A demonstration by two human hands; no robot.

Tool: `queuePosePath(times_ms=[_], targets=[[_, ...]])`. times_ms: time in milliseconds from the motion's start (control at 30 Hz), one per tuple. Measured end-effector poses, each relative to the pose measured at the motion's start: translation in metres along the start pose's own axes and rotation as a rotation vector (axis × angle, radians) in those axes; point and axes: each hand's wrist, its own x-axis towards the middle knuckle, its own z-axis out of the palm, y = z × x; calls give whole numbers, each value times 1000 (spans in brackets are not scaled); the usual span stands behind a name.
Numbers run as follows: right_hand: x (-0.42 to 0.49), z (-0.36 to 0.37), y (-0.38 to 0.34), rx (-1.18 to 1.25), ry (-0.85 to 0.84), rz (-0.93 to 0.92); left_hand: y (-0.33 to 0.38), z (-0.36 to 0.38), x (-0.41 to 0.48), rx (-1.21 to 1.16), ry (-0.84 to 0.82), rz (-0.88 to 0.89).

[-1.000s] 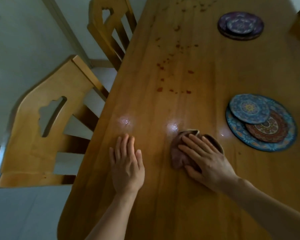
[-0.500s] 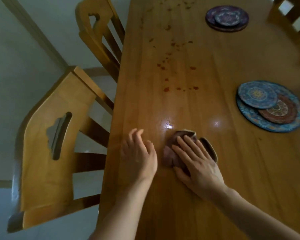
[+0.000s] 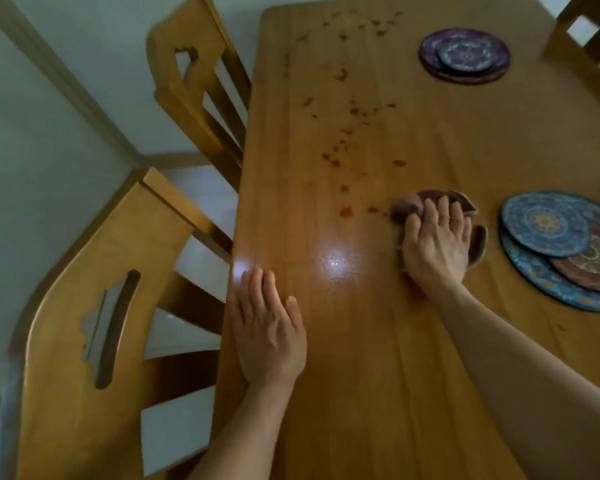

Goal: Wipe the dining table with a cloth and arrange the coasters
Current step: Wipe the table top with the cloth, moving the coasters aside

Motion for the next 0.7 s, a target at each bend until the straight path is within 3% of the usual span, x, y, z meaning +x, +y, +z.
queuePosePath(times_ms=[100,233,367,467,567,700], targets=[[13,23,-57,-1,-74,-141,0,1,1,15,11,-1],[-27,48,-112,-22,-188,-635,-1,0,2,10,15,17],[-76,37,-78,-16,-312,-884,-5,-2,-2,-128,86,49],[-75,12,-9,-39,-322,-865,-5,-1,-2,-213,105,21],[-43,-8,33,-50,-223,-679,-2,-2,-3,-224,131,26],[-10,3,2,-68,-97,-400,-1,-1,-2,-207,147,17]])
